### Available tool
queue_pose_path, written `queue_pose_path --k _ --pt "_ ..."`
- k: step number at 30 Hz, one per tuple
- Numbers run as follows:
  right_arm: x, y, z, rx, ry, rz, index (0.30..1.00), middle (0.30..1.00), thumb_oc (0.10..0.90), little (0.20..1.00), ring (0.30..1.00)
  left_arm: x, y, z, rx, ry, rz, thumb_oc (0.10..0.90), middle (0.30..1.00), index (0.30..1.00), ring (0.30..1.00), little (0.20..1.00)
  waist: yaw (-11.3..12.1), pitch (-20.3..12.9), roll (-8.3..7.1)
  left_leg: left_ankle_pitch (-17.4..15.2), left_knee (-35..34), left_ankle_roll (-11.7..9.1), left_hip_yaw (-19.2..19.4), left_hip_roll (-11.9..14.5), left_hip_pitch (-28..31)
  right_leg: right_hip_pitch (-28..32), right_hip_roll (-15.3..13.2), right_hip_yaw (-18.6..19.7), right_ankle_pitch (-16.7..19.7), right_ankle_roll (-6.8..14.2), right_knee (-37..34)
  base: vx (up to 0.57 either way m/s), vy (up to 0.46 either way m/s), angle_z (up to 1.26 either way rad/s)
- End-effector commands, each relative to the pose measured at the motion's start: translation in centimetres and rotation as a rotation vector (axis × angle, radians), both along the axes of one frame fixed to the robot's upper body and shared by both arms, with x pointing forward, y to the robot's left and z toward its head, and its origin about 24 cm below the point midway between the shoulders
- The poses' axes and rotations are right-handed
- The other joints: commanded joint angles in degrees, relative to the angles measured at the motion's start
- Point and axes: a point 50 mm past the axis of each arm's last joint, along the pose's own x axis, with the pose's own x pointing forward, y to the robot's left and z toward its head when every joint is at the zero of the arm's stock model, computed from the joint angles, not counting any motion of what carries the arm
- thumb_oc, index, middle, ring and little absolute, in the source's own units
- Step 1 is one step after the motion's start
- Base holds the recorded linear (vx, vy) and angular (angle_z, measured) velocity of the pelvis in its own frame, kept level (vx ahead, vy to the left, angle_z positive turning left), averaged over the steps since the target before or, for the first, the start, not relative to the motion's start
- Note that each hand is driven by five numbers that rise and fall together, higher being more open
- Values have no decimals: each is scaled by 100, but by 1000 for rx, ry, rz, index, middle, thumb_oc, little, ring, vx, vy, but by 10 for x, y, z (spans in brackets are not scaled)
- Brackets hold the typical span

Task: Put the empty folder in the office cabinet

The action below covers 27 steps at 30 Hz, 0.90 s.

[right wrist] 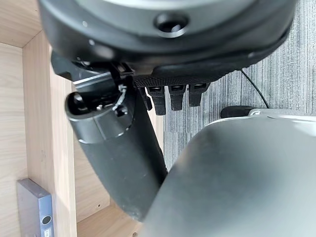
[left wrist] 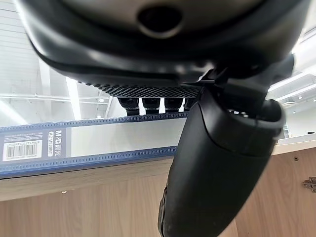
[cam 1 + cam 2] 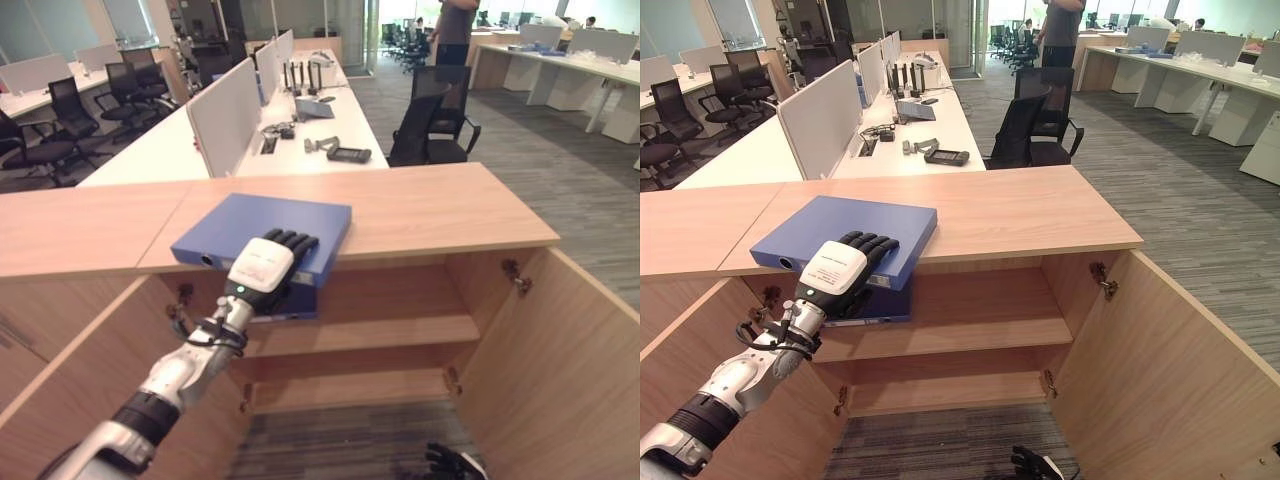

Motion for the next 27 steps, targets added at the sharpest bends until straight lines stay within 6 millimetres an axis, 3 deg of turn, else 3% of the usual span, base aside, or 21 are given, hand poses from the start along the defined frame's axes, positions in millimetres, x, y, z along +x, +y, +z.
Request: queue_pose_path --k 1,3,16,21,24,26,27 --pt "35 -13 14 -29 -136 -9 900 900 800 900 900 36 -2 70 -83 -243 24 800 900 900 900 900 -64 123 28 -106 -17 27 -98 -159 -114 719 -12 -140 -1100 310 205 0 0 0" --pt "36 -13 14 -28 -137 -9 900 900 800 900 900 36 -1 70 -82 -246 25 400 300 300 300 300 -57 123 27 -102 -17 29 -98 -158 -120 718 -13 -142 -1098 310 203 0 0 0" --pt "37 -11 13 -27 -137 -7 900 900 800 900 900 33 -1 73 -105 -263 22 400 300 300 300 300 -17 126 2 -99 -17 35 -99 -174 -135 702 -12 -138 -1086 310 195 0 0 0" --pt "39 -8 14 -23 -142 -1 900 900 800 900 900 30 -4 90 -128 -331 -4 400 300 300 300 300 21 130 -7 -92 -17 39 -123 -163 -148 700 -18 -149 -1094 299 204 0 0 0" --pt "41 -6 14 -16 -150 -1 900 900 800 900 900 21 -5 114 -157 -421 -44 400 300 300 300 300 70 133 -17 -44 -17 42 -161 -169 -189 686 -20 -179 -1079 281 223 -11 -2 0" --pt "41 -6 14 -16 -149 0 900 900 800 900 900 21 -5 113 -157 -420 -42 400 300 300 300 300 62 127 -15 -84 -17 40 -164 -169 -168 714 -20 -182 -1109 287 211 9 1 2" --pt "43 -5 14 -11 -154 0 900 900 800 900 900 14 -5 128 -186 -480 -69 400 300 300 300 300 107 119 -17 -76 -17 40 -177 -169 -174 714 -22 -195 -1113 281 218 -6 -7 4"
